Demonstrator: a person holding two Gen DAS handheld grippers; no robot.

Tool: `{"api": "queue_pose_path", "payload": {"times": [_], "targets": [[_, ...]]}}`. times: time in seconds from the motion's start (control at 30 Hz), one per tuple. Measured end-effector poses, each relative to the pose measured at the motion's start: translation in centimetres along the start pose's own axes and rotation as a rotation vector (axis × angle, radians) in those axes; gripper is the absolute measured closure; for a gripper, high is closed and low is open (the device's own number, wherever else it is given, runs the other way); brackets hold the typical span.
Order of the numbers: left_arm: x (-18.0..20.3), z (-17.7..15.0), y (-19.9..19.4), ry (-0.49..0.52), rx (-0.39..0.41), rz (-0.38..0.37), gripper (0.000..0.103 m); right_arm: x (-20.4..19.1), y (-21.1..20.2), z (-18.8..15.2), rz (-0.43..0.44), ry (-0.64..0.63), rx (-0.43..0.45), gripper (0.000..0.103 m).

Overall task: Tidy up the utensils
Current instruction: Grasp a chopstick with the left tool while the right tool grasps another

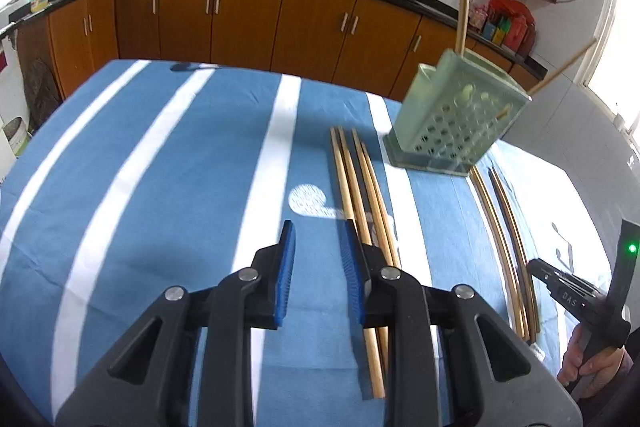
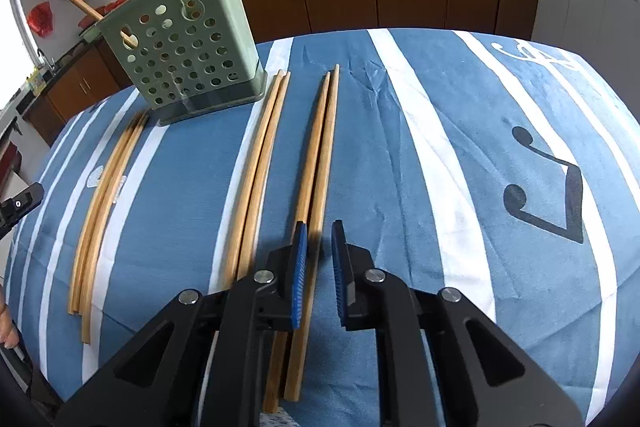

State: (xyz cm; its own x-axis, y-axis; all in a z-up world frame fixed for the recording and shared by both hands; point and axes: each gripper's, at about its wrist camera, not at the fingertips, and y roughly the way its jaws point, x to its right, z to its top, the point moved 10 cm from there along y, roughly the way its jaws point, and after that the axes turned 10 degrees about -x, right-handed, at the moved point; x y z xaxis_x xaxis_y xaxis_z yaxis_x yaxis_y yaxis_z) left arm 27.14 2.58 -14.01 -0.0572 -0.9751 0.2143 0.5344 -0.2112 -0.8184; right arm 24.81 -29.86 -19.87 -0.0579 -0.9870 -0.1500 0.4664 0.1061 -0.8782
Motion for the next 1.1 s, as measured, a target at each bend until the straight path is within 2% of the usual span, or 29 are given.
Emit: {"api": "queue_pose_path", "payload": {"times": [0.2, 0.3, 0.43, 0.67, 0.8, 0.93, 1.1], "targets": [[1.4, -1.4, 1.6, 0.019, -0.056, -0.031, 0.078, 2.8, -0.3, 0.6, -0.088, 0.055, 0.02, 0.095], [2.2, -2.4, 2.5, 0.038, -0.086, -0.045, 0.08, 3.8, -0.4, 0.7, -0.07, 0.099, 0.021, 0.096], [3.4, -3.7, 3.8, 0.079, -0.133, -0.054, 0.088, 3.8, -0.5, 0.6, -0.073, 0.09, 0.024, 0.096], [3.6, -3.9, 4.5, 0.098, -0.149, -0.012, 0.094, 3.8, -0.5, 0.8, -0.068, 0.09, 0.024, 0.095], [3.2, -3.9, 4.5, 0.094, -0.145, 0.0, 0.094, 3.8, -0.5, 0.8, -0.069, 0.089, 0.024, 0.095], [2.8, -3.2, 4.8, 0.109, -0.13, 0.055, 0.095, 3.8, -0.5, 0.8, -0.074, 0.073, 0.024, 0.095], [-0.7, -0.6, 5.5, 0.031, -0.111, 0.103, 0.095, 4.2, -0.3, 1.6, -0.083, 0.073, 0.028, 0.095]]}}
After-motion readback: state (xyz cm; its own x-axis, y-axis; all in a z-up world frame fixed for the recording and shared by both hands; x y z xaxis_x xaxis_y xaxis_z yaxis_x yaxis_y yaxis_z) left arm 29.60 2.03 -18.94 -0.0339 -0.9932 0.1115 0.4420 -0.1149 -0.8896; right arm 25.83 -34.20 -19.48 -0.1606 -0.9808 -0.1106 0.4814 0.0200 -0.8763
